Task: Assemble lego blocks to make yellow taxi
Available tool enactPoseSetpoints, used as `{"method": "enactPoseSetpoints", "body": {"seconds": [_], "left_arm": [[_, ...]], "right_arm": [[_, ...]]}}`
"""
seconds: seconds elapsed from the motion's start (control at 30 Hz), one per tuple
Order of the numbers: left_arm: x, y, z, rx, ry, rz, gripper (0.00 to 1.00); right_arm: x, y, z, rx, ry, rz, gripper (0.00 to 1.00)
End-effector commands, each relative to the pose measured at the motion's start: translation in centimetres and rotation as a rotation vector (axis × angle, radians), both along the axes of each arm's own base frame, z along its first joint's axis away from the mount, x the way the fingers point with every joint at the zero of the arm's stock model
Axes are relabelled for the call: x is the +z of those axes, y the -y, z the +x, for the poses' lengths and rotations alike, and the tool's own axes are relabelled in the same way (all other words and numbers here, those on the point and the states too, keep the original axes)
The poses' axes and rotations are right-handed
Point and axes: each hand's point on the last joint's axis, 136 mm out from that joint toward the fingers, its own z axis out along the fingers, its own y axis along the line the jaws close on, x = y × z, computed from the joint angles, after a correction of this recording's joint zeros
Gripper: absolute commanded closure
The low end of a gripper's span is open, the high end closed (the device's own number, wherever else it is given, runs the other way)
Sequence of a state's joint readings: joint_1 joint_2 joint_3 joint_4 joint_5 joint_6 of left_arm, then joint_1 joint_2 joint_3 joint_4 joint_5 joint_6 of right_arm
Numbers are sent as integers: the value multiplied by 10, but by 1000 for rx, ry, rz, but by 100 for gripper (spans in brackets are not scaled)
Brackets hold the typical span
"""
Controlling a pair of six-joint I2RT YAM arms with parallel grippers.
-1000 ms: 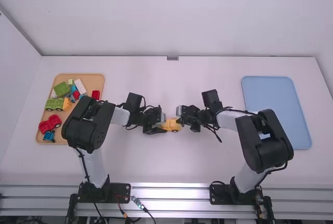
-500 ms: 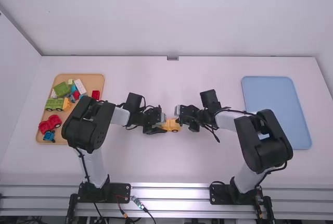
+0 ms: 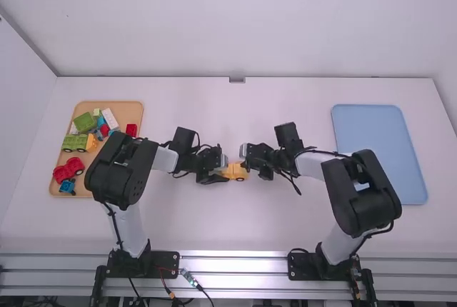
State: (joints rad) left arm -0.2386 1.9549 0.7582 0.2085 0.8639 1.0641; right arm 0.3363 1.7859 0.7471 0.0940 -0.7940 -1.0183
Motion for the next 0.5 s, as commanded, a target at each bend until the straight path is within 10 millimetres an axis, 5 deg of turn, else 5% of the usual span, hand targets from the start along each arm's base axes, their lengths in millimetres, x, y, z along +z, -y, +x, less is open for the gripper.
{"method": "enactPoseSetpoints", "body": {"seconds": [0.0,0.47], "left_arm": [[-23,-9,-5,35,-30,94,70],[-23,-9,-6,31,-29,96,72]], "right_arm": [[-7,0,-5,1,-36,3,100],[-15,-1,-2,-8,-52,5,100]]}}
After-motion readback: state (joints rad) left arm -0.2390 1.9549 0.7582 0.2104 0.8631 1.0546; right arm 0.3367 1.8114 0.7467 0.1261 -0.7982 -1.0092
